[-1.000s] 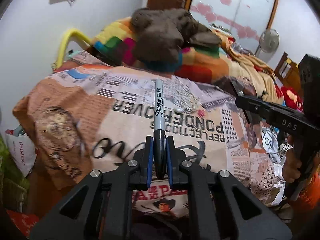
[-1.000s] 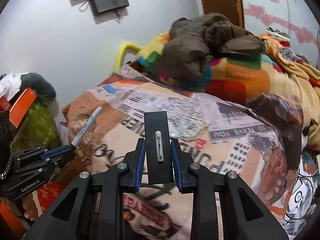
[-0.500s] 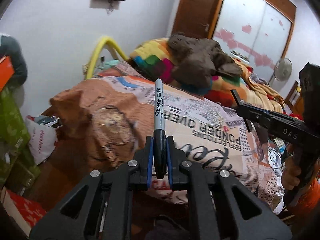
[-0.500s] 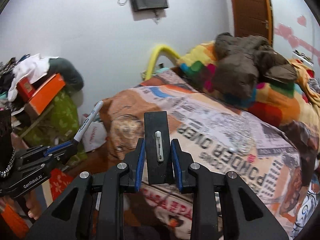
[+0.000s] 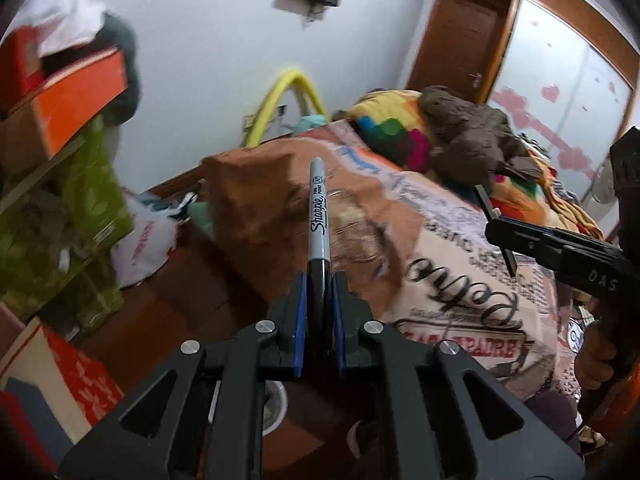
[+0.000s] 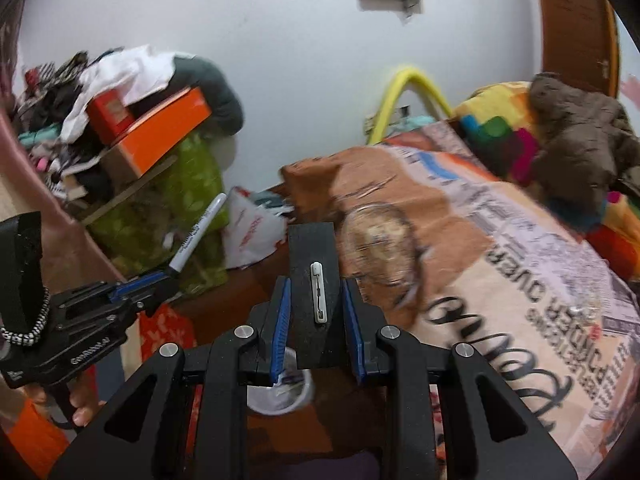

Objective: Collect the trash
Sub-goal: 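Lift the marker and black item and carry both over the white bin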

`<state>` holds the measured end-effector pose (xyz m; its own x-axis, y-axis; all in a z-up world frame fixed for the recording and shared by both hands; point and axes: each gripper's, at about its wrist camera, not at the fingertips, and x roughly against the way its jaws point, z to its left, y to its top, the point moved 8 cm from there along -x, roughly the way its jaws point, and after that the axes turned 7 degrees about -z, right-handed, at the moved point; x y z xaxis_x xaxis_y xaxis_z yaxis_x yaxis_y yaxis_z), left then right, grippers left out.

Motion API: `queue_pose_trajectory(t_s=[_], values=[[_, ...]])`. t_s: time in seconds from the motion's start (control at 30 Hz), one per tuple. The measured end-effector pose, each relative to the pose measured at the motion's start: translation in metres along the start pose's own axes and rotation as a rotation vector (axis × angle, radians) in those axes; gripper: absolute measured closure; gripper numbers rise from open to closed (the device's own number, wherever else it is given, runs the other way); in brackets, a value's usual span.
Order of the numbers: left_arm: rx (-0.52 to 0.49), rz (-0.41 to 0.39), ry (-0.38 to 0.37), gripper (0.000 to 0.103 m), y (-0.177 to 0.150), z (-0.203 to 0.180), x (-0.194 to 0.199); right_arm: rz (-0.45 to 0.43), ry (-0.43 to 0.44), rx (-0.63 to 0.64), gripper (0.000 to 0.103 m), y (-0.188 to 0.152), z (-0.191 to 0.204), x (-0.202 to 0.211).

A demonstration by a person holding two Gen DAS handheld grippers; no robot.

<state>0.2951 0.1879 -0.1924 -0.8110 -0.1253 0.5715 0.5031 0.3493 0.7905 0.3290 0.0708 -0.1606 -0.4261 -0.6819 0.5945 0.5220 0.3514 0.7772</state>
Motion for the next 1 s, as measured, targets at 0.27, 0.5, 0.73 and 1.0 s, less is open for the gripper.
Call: queue_pose_trajectory(t_s=[0.27, 0.5, 0.73, 1.0], values=[[0.12, 0.075, 0.076, 0.092, -0.051, 0.075, -0.008, 0.129, 0.078, 0.04, 0.079, -0.035, 0.058, -0.052], [0.189, 0.166, 0.121, 0.092, -0.105, 0.115, -0.028, 0.258, 0.109, 0.059, 0.079, -0.077, 0.087, -0.099], [0.245, 0.313, 0.148, 0.092, -0.174, 0.14, -0.06, 0.403, 0.102, 0.031, 0.079, -0.125, 0.095, -0.147], [0.322, 0.487, 0.162, 0.092, -0.25, 0.157, -0.105, 0.578, 0.06, -0.028, 0.079, -0.186, 0.088, -0.2]])
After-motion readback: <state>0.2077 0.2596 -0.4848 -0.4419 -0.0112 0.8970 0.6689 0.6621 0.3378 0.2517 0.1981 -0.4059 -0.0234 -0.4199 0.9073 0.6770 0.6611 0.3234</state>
